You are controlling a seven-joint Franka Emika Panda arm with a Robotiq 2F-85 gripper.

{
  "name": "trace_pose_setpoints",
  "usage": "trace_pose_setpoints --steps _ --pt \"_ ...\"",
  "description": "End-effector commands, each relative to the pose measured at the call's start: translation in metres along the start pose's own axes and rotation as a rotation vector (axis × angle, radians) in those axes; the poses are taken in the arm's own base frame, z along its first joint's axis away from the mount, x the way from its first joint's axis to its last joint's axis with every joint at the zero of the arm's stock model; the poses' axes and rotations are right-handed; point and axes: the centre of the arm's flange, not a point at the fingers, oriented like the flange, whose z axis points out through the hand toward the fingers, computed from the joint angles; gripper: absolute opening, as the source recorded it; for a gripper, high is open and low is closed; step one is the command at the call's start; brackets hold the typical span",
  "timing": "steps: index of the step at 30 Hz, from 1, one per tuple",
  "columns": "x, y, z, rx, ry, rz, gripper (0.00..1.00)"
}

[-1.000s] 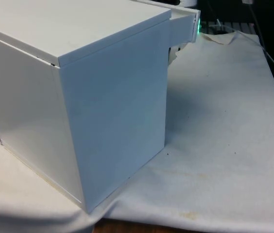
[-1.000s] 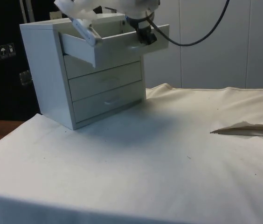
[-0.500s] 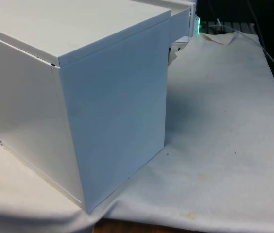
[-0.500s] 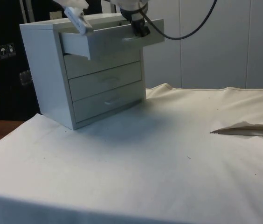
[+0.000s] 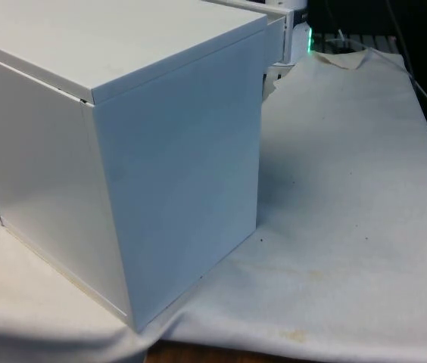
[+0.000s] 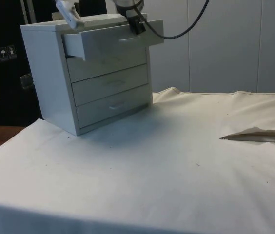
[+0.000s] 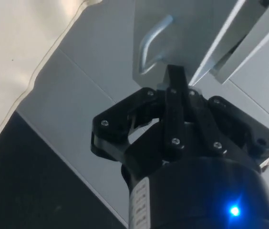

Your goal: Open the drawer, then close it.

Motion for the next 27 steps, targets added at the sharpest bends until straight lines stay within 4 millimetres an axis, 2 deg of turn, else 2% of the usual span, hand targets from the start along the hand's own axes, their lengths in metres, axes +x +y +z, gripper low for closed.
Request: trace_pose_setpoints --steps 1,7,15,16,17,27 --pt "0.002 0.005 0.001 -0.008 0.011 0.007 0.0" --pt "0.006 0.008 0.003 -0.005 0.01 0.035 0.0" --pt "0.023 0.02 0.012 -0.023 0.041 0.092 0.0" --pt "0.019 0.016 0.011 -0.02 0.023 0.086 0.0" --pt "0.023 0.021 0.013 -0.024 0.041 0.096 0.0" --pt "0.031 0.034 0.025 -0.032 0.055 0.136 0.0"
